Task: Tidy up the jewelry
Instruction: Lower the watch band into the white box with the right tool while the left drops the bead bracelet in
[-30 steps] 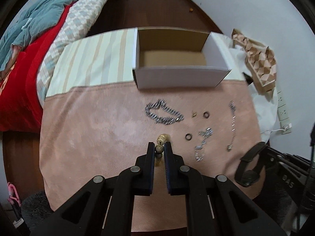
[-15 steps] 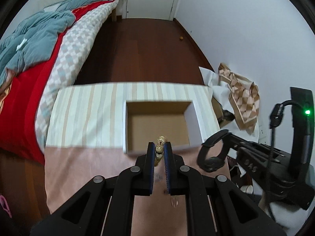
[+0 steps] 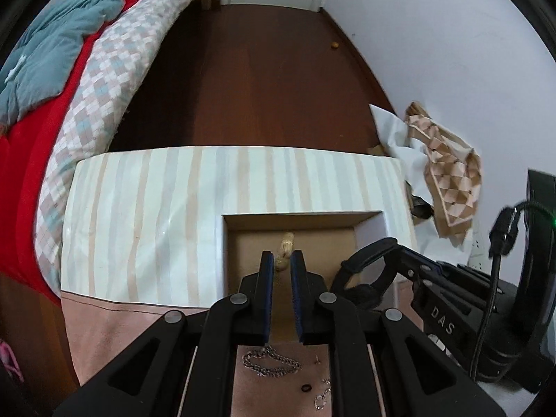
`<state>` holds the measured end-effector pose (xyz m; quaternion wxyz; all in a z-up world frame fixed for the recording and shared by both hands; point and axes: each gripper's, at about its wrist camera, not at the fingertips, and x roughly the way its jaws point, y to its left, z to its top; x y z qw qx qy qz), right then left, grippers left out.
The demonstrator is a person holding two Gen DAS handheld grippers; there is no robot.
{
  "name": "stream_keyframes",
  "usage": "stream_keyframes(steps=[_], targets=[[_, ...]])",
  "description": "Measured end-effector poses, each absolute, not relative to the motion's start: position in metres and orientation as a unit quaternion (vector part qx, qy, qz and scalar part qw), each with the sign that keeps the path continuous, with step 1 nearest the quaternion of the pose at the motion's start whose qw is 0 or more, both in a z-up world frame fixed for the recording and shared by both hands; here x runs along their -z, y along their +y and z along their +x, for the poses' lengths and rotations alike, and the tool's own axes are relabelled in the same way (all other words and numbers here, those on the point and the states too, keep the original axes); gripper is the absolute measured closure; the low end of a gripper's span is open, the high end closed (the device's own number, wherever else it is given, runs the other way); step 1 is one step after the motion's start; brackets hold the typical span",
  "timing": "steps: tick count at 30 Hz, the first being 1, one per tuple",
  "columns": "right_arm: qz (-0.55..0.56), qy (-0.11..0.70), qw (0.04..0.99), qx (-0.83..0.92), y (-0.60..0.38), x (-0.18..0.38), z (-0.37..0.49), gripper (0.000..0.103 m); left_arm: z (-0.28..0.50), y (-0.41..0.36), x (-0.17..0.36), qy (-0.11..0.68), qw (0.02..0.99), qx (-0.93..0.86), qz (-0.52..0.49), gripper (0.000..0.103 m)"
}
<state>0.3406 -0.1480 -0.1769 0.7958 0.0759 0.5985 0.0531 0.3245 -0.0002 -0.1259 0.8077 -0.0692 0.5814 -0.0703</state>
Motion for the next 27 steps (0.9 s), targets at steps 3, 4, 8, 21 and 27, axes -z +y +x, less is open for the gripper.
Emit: stream_keyframes(steps=[3,4,8,21,27], targets=[[0.065,0.605,0.791,-0.053,-0.146,0.180,0.343,0.075,0.325,0.004,0.127,0.582,0.807,0.063,-0.077,0.085],[0.060,0.604,0.793,-0.050,-0.145,0.179,0.342,0.067,0.325,0.005,0.125,0.581,0.808,0.058,-0.076,0.075],[0.052,0.597,0.799,-0.044,-0.144,0.171,0.336,0.037,0.317,0.014,0.118,0.567,0.821,0.030,-0.069,0.038],[-0.032,0.564,0.825,0.006,-0.143,0.161,0.280,0.002,0.264,0.025,0.120,0.531,0.846,-0.039,0.009,0.000],[-0.032,0.556,0.830,0.009,-0.142,0.157,0.262,0.002,0.245,0.028,0.114,0.521,0.852,-0.053,0.011,0.000]])
